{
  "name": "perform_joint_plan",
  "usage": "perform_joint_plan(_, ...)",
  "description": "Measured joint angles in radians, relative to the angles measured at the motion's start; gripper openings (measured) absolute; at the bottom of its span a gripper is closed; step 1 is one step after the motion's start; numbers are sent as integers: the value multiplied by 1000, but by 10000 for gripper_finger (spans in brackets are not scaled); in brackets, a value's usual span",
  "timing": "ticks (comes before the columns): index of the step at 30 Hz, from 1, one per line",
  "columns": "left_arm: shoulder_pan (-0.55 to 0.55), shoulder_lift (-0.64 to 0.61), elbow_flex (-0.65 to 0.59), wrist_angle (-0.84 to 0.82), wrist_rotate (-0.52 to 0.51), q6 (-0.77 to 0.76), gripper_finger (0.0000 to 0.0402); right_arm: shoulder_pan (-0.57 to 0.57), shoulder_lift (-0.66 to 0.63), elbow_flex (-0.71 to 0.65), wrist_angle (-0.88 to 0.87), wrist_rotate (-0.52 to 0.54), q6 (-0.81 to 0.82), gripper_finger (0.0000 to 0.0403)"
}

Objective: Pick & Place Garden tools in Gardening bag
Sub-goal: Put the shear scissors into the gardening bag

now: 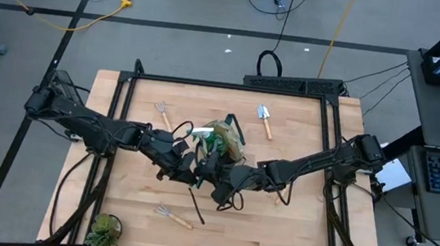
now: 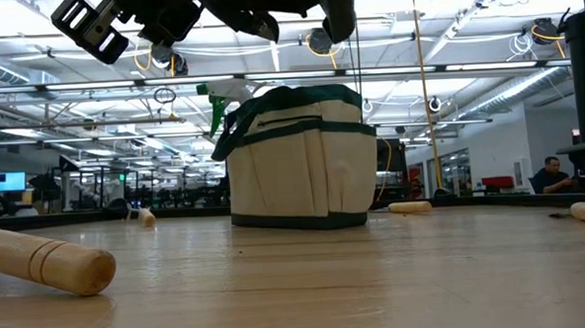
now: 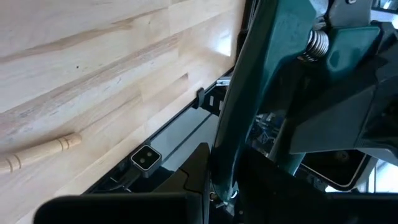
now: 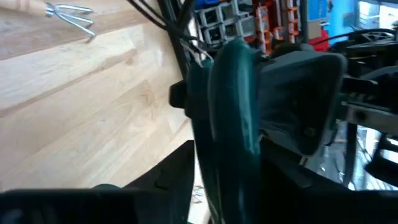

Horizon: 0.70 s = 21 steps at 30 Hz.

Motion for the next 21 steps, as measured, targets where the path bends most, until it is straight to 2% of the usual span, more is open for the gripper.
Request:
perform_joint_plan(7, 4, 0, 0, -17, 9, 16, 52, 26, 0, 0, 6, 47, 4, 58)
perform_joint_plan(19, 35, 0, 0, 0, -1, 73, 53, 34, -2, 0, -13, 141, 98, 56)
perform_joint_plan(21, 37, 0, 0, 0, -2, 80, 77, 33, -2, 0, -15, 142, 124, 56)
